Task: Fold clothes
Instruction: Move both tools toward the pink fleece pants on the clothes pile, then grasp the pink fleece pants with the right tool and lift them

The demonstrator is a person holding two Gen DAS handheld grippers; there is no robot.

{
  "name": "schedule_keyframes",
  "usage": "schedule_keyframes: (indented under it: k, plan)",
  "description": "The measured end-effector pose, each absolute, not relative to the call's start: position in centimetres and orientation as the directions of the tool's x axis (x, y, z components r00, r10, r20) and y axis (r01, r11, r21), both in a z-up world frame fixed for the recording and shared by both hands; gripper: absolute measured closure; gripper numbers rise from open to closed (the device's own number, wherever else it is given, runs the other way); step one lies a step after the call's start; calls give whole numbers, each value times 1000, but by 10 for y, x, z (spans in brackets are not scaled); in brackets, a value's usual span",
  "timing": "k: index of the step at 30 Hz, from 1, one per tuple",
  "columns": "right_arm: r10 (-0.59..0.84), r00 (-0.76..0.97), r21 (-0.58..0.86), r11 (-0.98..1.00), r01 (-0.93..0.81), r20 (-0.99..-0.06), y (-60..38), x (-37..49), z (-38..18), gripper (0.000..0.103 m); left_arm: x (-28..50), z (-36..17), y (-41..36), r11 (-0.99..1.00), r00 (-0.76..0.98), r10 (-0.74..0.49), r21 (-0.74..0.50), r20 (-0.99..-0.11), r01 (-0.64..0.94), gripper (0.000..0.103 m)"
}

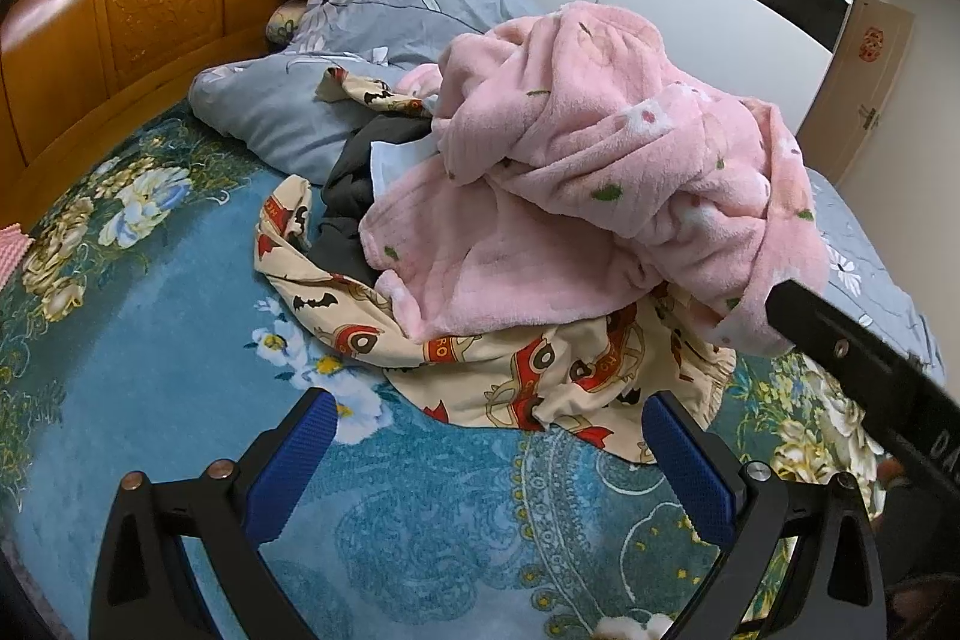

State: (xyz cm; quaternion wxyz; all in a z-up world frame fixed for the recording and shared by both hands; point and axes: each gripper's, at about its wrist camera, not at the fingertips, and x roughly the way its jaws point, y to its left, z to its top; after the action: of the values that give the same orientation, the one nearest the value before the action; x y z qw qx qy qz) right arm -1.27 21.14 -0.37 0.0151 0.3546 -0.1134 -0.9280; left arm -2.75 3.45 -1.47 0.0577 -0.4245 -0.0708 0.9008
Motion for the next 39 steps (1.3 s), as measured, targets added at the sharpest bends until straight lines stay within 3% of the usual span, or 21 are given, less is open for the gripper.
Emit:
schedule_keyframes:
  k: [6, 10, 15, 20, 21, 23, 25, 26, 31, 36, 39]
  plan:
    - [-88, -752, 185, -982, -46, -654, 214, -23, 2, 0, -34, -15, 27, -976, -624, 197, -211, -756, -52, 0]
    - [39, -755, 127, -979, -160, -654, 234, -44, 12, 0, -34, -24, 2, -959, -614, 232, -282, -754, -15, 0]
    - [54, -788, 223, -945, -238, -613, 278, -83, 26, 0, -24, -27, -33, -940, -655, 222, -336, -722, 52, 0]
    - [59, -747, 299, -893, -336, -662, 314, -130, 17, 1, -8, -18, -54, -930, -738, 218, -365, -639, 41, 0]
    - [59, -738, 313, -880, -356, -672, 322, -139, 16, 7, -7, -17, -57, -928, -740, 225, -371, -634, 36, 0]
    - [58, -721, 340, -854, -395, -691, 336, -158, 12, 32, -2, -14, -63, -929, -753, 216, -369, -622, 39, 0]
    - [30, -688, 384, -811, -441, -725, 348, -167, 1, 79, 2, -12, -69, -930, -767, 201, -364, -609, 45, 0]
    - [9, -676, 413, -785, -462, -737, 352, -166, -4, 86, 3, -10, -72, -930, -773, 195, -363, -603, 49, 0]
    - [-65, -753, 483, -802, -351, -654, 341, -134, 16, 94, 7, -12, -88, -911, -762, 228, -410, -607, 54, 0]
    - [-328, -801, 479, -876, 59, -501, 262, -74, 57, 95, 15, -9, -105, -912, -777, 176, -397, -604, 102, 0]
    - [-463, -760, 445, -858, 256, -456, 203, -41, 56, 95, 23, -5, -127, -889, -783, 204, -445, -588, 103, 0]
